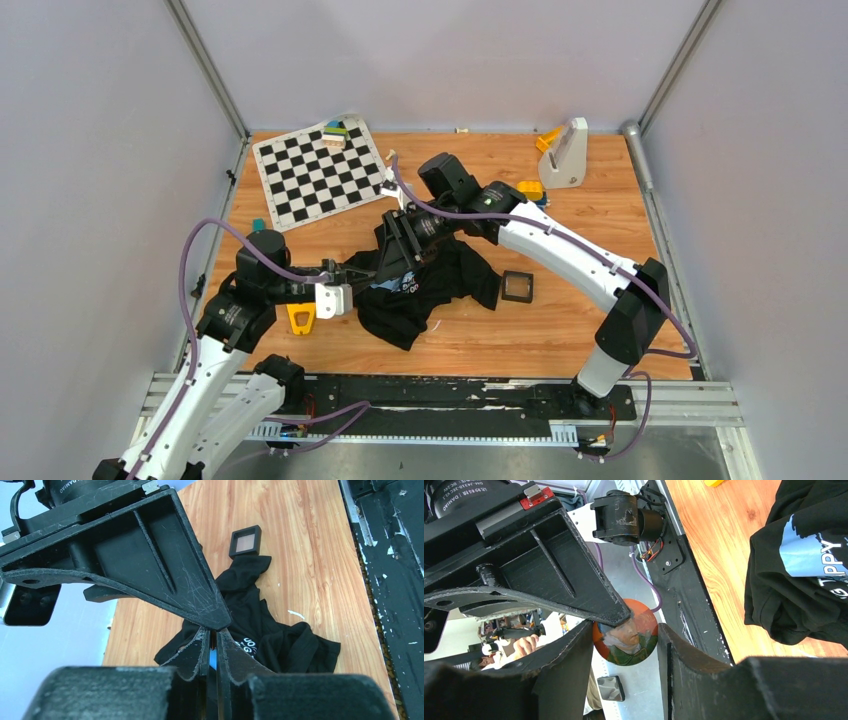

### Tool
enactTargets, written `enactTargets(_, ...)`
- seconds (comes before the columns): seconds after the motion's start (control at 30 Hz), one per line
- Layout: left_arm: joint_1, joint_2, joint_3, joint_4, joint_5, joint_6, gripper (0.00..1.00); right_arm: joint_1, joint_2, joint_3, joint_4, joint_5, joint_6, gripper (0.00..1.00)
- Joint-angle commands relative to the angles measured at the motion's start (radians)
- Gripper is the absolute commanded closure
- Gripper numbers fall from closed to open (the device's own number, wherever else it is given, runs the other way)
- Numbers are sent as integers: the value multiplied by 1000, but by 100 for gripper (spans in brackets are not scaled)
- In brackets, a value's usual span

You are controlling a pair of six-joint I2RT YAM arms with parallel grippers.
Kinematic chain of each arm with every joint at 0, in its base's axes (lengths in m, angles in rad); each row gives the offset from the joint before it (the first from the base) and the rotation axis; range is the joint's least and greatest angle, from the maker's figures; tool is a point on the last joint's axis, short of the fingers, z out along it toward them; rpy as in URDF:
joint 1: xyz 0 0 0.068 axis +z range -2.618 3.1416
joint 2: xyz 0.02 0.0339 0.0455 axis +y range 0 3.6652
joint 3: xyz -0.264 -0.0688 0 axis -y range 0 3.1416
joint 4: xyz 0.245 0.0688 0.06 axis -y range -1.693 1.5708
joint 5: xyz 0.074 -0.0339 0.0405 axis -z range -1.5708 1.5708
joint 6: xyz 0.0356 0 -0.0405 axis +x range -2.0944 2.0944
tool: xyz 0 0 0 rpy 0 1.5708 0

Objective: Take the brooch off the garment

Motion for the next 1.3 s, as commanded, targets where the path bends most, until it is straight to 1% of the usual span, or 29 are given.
enactTargets(0.0,-5,0,0,11,15,4,83,-4,-1,-4,56,2,2,65)
enactTargets(0.07,-6,1,-3,18,3,-9,74,-17,-11,-19,56,45,11,66)
enactTargets(0.1,-5,1,-4,20,-5,-18,71,-25,-19,-30,56,79,15,67)
enactTargets(0.13,-5,2,-8,23,-8,-25,66,-35,-26,-42,59,102,20,67)
enactTargets(0.37,-6,20,-17,54,-57,-108,47,-84,-99,-142,92,223,38,68)
enactTargets(0.43,-5,27,-15,60,-61,-136,26,-96,-125,-174,98,271,41,69)
enactTargets(0.47,-5,31,-13,71,-64,-152,7,-103,-142,-191,101,305,46,69)
enactTargets(0.53,-5,34,-12,100,-82,-239,1,-119,-180,-234,115,371,55,69)
enactTargets(0.57,-5,35,-13,115,-102,-268,1,-129,-200,-258,125,401,60,69)
enactTargets(0.6,-6,38,-14,151,-116,-344,0,-137,-221,-281,135,434,69,69)
enactTargets(0.63,-6,40,-15,168,-156,-383,0,-144,-247,-302,143,468,76,69)
enactTargets(0.67,-5,44,-12,198,-203,-477,0,-151,-267,-323,153,499,83,69)
enactTargets(0.7,-5,48,-9,211,-238,-531,0,-156,-287,-341,164,523,86,69)
enactTargets(0.73,-4,56,-3,229,-324,-634,0,-161,-304,-357,171,547,88,69)
enactTargets(0.77,-4,67,2,235,-371,-694,0,-163,-323,-370,176,571,89,69)
enactTargets(0.8,-5,74,13,238,-469,-803,0,-164,-339,-386,183,596,89,69)
enactTargets(0.83,-5,89,18,235,-520,-858,0,-164,-355,-400,189,618,89,69)
enactTargets(0.87,-5,98,26,220,-629,-974,0,-166,-372,-413,194,642,91,69)
enactTargets(0.93,-4,124,26,202,-722,-1103,0,-167,-400,-441,206,671,96,69)
enactTargets(1.03,-4,148,8,216,-737,-1201,0,-169,-443,-479,218,713,105,69)
enactTargets(1.07,-4,150,1,223,-748,-1266,0,-171,-457,-491,219,722,107,69)
enactTargets(1.13,-4,149,-37,266,-725,-1343,0,-172,-480,-516,220,745,110,69)
enactTargets(1.2,-4,155,-80,319,-695,-1396,1,-172,-501,-537,222,766,111,69)
enactTargets(1.27,-4,171,-112,351,-669,-1414,2,-173,-518,-558,226,783,114,69)
